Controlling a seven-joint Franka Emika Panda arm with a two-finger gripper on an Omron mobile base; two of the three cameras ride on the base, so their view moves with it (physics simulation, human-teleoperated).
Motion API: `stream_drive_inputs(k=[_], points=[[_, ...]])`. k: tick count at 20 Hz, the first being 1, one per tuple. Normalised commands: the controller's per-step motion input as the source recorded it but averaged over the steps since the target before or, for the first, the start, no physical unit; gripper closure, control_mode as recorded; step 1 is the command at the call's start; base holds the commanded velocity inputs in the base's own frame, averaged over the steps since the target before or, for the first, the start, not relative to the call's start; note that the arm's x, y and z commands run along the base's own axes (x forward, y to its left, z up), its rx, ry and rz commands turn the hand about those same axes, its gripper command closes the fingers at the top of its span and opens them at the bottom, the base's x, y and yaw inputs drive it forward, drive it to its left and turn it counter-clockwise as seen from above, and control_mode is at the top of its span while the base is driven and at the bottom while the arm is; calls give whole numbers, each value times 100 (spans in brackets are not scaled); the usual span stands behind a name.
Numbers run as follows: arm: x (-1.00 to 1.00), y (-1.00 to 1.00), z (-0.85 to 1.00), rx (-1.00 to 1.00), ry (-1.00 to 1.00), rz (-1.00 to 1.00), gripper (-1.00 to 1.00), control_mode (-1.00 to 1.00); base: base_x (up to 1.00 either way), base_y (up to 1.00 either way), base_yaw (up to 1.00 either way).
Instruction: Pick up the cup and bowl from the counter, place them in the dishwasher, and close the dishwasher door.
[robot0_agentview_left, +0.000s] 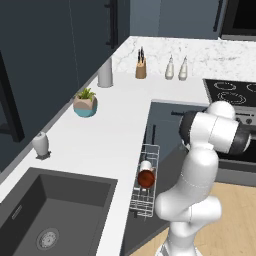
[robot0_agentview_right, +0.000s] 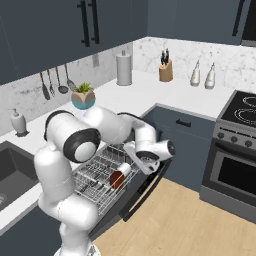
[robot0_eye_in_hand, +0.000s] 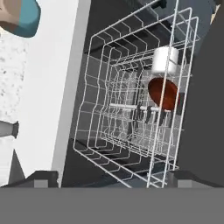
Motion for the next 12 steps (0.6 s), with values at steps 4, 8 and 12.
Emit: stream_drive_inputs(k=[4,8,12], points=[[-62,-65,33,13,-1,-16,-100,-100,0,0,0],[-38,-57,22,23,-10,0,-100,-100,0,0,0],[-17,-65,-22,41,-12,0,-100,-100,0,0,0]])
